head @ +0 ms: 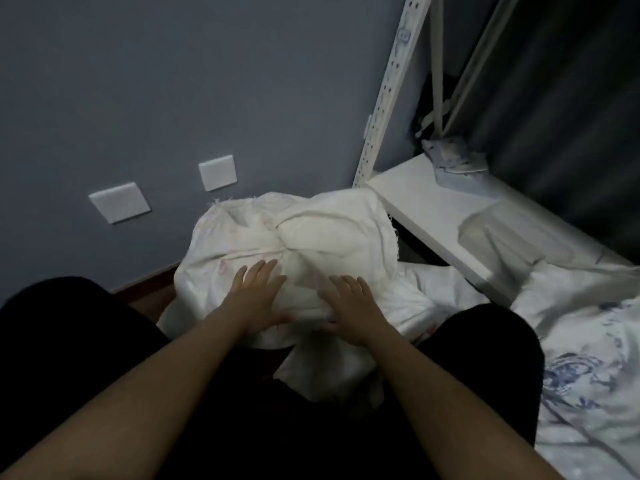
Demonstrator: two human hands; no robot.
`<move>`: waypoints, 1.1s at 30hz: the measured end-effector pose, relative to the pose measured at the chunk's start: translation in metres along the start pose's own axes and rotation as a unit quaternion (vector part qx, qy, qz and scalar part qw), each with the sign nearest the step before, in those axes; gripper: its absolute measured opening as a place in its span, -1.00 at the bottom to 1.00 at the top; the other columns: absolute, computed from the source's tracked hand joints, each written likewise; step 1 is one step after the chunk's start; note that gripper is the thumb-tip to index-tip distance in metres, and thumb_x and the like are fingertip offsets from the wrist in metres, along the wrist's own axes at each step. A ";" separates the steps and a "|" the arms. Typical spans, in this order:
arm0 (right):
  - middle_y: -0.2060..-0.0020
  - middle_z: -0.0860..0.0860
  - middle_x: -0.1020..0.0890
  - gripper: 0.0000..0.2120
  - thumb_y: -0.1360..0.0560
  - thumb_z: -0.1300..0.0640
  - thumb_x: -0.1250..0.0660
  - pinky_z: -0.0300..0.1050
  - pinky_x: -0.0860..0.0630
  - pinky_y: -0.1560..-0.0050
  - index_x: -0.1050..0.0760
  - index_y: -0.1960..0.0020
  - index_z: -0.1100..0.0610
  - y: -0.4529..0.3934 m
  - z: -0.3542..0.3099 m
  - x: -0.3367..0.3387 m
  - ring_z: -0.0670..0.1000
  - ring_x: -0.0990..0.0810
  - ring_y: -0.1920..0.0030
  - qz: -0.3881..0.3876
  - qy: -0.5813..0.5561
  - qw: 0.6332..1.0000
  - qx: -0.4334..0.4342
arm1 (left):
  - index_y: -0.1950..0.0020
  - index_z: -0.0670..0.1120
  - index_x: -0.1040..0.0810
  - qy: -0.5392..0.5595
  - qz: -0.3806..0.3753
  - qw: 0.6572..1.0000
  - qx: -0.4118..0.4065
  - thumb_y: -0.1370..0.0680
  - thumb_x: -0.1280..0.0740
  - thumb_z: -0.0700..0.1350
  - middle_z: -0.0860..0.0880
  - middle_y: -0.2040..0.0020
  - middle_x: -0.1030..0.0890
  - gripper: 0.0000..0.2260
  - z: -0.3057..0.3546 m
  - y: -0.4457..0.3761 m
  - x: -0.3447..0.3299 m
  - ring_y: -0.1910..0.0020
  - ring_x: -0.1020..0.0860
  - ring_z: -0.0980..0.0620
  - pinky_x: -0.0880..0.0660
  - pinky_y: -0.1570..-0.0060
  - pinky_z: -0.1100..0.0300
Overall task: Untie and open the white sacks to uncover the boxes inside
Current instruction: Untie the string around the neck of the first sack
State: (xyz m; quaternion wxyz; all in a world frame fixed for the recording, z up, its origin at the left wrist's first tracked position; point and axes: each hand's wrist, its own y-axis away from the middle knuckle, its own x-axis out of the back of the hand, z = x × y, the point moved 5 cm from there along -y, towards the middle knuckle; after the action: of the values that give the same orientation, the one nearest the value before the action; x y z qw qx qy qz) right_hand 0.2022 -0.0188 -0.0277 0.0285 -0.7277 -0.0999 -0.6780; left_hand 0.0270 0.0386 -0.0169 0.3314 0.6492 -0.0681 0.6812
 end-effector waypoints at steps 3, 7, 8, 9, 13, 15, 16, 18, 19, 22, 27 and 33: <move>-0.08 0.16 -0.60 -0.50 -0.16 -0.11 -0.57 0.20 -0.38 -0.26 -0.60 -0.02 0.09 -0.016 0.000 -0.011 0.24 -0.56 -0.12 0.011 0.060 0.996 0.073 | -0.56 0.04 0.01 -0.032 0.016 0.999 -0.001 -0.42 -0.26 0.37 -0.08 -0.57 0.16 -0.16 -0.001 -0.006 -0.011 -0.54 0.17 -0.09 0.25 -0.45 -0.08; 0.29 0.01 -0.57 -0.77 -0.12 0.03 -0.55 -0.07 -0.40 0.15 -0.55 0.30 0.04 -0.039 -0.005 -0.006 0.10 -0.56 0.21 0.097 0.082 0.982 0.142 | -0.44 -0.03 -0.35 -0.066 0.080 0.994 -0.031 -0.22 -0.45 0.35 -0.22 -0.48 -0.24 -0.11 -0.014 -0.015 -0.037 -0.45 -0.20 -0.21 0.05 -0.39 -0.13; 0.29 0.01 -0.57 -0.82 -0.16 0.07 -0.51 -0.07 -0.35 0.16 -0.55 0.31 0.05 -0.044 0.000 -0.001 0.10 -0.54 0.21 0.129 0.062 0.980 0.137 | -0.31 -0.04 -0.49 -0.087 0.113 0.988 -0.056 -0.17 -0.49 0.31 -0.23 -0.39 -0.39 -0.21 -0.018 -0.020 -0.038 -0.37 -0.29 -0.20 -0.04 -0.34 -0.12; 0.26 0.01 -0.58 -0.88 -0.20 0.07 -0.45 -0.06 -0.28 0.15 -0.57 0.29 0.05 -0.051 0.006 0.006 0.11 -0.52 0.18 0.166 0.039 0.978 0.120 | -0.18 -0.05 -0.57 -0.090 0.160 0.980 -0.077 -0.21 -0.50 0.24 -0.22 -0.32 -0.48 -0.37 -0.023 -0.024 -0.034 -0.31 -0.32 -0.19 -0.10 -0.31 -0.12; 0.05 0.02 -0.63 -0.77 -0.30 -0.01 -0.24 -0.05 -0.19 0.03 -0.62 0.16 0.02 -0.082 0.027 0.054 0.08 -0.37 -0.04 0.296 -0.040 0.954 0.013 | -0.03 -0.12 -0.62 0.027 0.332 0.941 -0.066 -0.50 -0.22 0.05 -0.17 -0.18 -0.57 -0.69 -0.055 -0.040 0.019 -0.17 -0.47 -0.21 -0.28 -0.23 -0.08; -0.05 0.06 -0.61 -0.77 -0.32 0.00 -0.28 -0.02 -0.19 -0.06 -0.61 0.09 0.04 -0.099 0.035 0.075 0.11 -0.35 -0.13 0.333 -0.038 0.942 -0.024 | 0.01 -0.14 -0.62 0.070 0.374 0.923 -0.047 -0.53 -0.21 0.01 -0.15 -0.10 -0.59 -0.72 -0.071 -0.052 0.057 -0.07 -0.53 -0.18 -0.35 -0.11 0.01; -0.08 0.08 -0.60 -0.76 -0.33 0.01 -0.32 -0.01 -0.19 -0.08 -0.61 0.06 0.05 -0.108 0.038 0.085 0.11 -0.35 -0.14 0.346 -0.023 0.937 -0.038 | 0.04 -0.15 -0.62 0.071 0.392 0.916 -0.044 -0.53 -0.22 0.00 -0.14 -0.04 -0.61 -0.73 -0.076 -0.059 0.073 -0.01 -0.54 -0.17 -0.37 -0.03 0.03; -0.10 0.11 -0.59 -0.71 -0.31 0.05 -0.41 0.00 -0.18 -0.07 -0.61 -0.02 0.06 -0.121 0.041 0.103 0.13 -0.35 -0.12 0.356 0.028 0.932 -0.066 | 0.08 -0.14 -0.63 0.056 0.396 0.916 -0.029 -0.52 -0.19 0.00 -0.11 0.05 -0.62 -0.71 -0.081 -0.078 0.101 0.09 -0.55 -0.17 -0.41 0.13 0.05; -0.13 0.12 -0.57 -0.65 -0.30 0.07 -0.43 0.01 -0.18 -0.08 -0.59 -0.09 0.05 -0.125 0.041 0.111 0.14 -0.36 -0.13 0.356 0.043 0.930 -0.085 | 0.08 -0.13 -0.63 0.054 0.385 0.921 -0.020 -0.51 -0.16 0.02 -0.10 0.07 -0.62 -0.69 -0.082 -0.090 0.113 0.10 -0.56 -0.18 -0.43 0.18 0.06; -0.25 0.13 -0.51 -0.54 -0.37 0.04 -0.35 0.10 -0.20 -0.19 -0.51 -0.26 0.05 -0.117 0.019 0.126 0.17 -0.35 -0.21 0.377 0.045 0.920 -0.095 | 0.08 -0.14 -0.65 0.042 0.362 0.931 -0.012 -0.51 -0.24 -0.03 -0.13 0.08 -0.63 -0.75 -0.085 -0.131 0.141 0.12 -0.56 -0.20 -0.44 0.22 0.04; -0.43 0.14 -0.36 -0.25 -0.34 -0.40 -0.24 0.32 -0.05 -0.35 -0.34 -0.41 -0.03 -0.146 0.011 0.059 0.29 -0.26 -0.39 0.217 0.112 0.970 0.001 | 0.08 -0.16 -0.66 -0.008 0.302 0.952 -0.057 -0.49 -0.32 -0.11 -0.17 0.06 -0.61 -0.83 -0.077 -0.196 0.160 0.09 -0.56 -0.21 -0.46 0.14 0.00; -0.41 0.11 -0.40 -0.57 -0.48 -0.15 -0.32 0.31 0.00 -0.42 -0.50 -0.32 -0.08 -0.205 0.087 0.031 0.29 -0.28 -0.42 0.010 0.028 0.998 -0.049 | 0.02 -0.14 -0.61 -0.142 0.376 0.909 -0.112 -0.37 -0.37 -0.05 -0.17 -0.02 -0.62 -0.74 -0.055 -0.183 0.134 0.01 -0.55 -0.18 -0.31 -0.12 -0.06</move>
State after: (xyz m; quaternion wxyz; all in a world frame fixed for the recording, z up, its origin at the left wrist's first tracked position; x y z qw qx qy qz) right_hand 0.2517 0.2008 -0.0231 0.0021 -0.7096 -0.0582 -0.7022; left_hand 0.0878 0.2569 0.0379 0.1077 0.6242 -0.4293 0.6438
